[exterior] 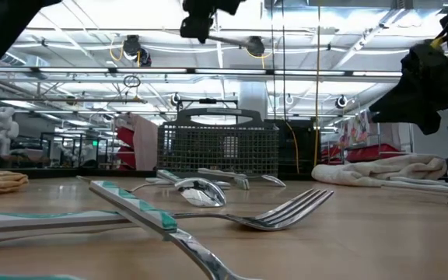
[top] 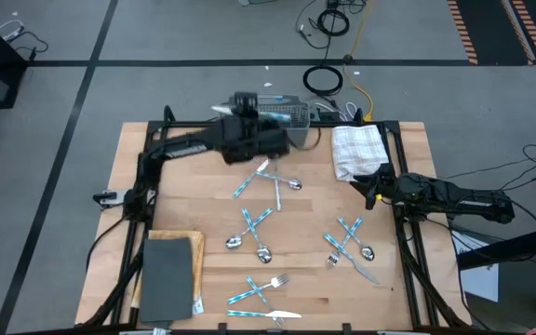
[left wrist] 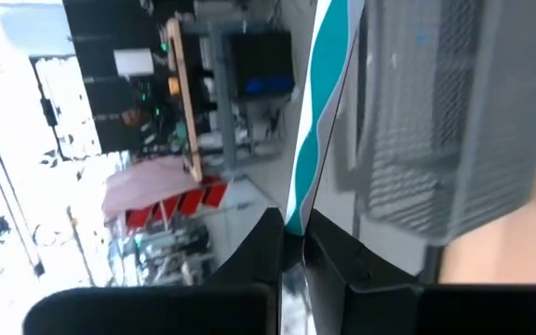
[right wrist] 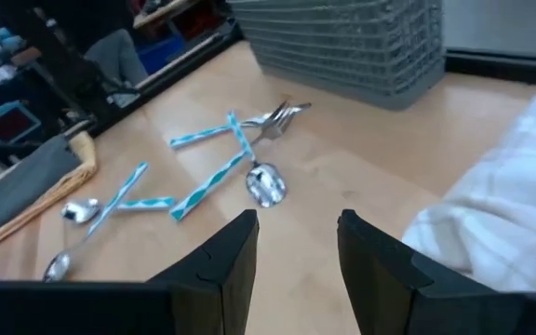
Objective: Sort silverware
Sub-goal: Put the blue table knife into the gray silverware rack
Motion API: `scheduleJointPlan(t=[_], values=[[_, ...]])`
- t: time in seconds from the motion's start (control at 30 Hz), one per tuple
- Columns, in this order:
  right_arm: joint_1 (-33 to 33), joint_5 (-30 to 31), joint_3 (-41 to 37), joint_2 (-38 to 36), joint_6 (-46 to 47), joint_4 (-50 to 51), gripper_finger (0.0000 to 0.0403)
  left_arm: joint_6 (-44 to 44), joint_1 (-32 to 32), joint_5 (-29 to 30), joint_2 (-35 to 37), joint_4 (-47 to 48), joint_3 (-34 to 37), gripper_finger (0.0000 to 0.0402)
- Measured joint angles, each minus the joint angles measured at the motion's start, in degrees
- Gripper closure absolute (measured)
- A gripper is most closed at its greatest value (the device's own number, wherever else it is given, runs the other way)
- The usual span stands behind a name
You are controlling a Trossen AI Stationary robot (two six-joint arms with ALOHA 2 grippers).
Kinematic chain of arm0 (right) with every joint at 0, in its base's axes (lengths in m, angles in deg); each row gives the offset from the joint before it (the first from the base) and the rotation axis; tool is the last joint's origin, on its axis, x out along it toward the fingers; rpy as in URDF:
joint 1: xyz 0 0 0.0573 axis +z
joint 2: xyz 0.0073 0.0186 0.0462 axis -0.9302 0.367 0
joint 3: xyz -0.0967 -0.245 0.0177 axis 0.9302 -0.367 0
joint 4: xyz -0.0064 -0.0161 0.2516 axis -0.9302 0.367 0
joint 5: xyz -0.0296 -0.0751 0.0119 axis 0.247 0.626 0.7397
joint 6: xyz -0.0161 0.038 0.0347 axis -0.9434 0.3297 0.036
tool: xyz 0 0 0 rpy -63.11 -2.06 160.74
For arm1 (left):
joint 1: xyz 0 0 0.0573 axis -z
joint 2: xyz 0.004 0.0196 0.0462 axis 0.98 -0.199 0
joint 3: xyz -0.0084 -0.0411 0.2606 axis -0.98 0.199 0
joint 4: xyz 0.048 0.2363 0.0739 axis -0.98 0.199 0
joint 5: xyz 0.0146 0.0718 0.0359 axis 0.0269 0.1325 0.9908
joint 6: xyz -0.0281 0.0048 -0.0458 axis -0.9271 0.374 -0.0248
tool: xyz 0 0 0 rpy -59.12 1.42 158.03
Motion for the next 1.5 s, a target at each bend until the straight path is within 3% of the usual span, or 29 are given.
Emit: scheduleJointPlan(t=[0.17, 0.4, 0.67, 0.8, 0.97, 1.17, 1.5], values=[[0.0, 3.27, 0.0, 0.01, 0.98, 0.04, 0.0264, 9.35, -7.48, -0.46, 0.06, 0.03, 0.02, 0.0376], [0.0, 3.97, 0.0, 0.04, 1.86, 0.0, 0.0264, 16.88, -17.34, -8.47, -0.01, 0.13, 2.96, 0.0376], [0.0, 3.97, 0.0, 0.17, 3.11, -0.01, 0.0264, 24.41, -20.7, -9.99, -0.87, -0.25, 9.71, 0.0376], [0.0, 5.11, 0.0, 0.38, 3.6, -0.03, 0.0264, 26.77, -19.89, -3.94, -0.88, -2.95, 14.53, 0.0376], [-0.02, 6.88, 0.0, 0.39, 3.09, 0.0, 0.0264, 29.83, -17.74, -1.33, -0.88, -7.85, 19.16, 0.0376], [-0.02, 6.95, 0.0, 0.41, 2.1, -0.03, 0.0264, 33.38, -15.35, 8.9, -0.82, -15.04, 23.51, 0.0376], [-0.02, 6.84, 0.0, 0.41, 2.25, 0.0, 0.0264, 33.94, -14.81, 13.47, -0.82, -14.93, 30.48, 0.0376]])
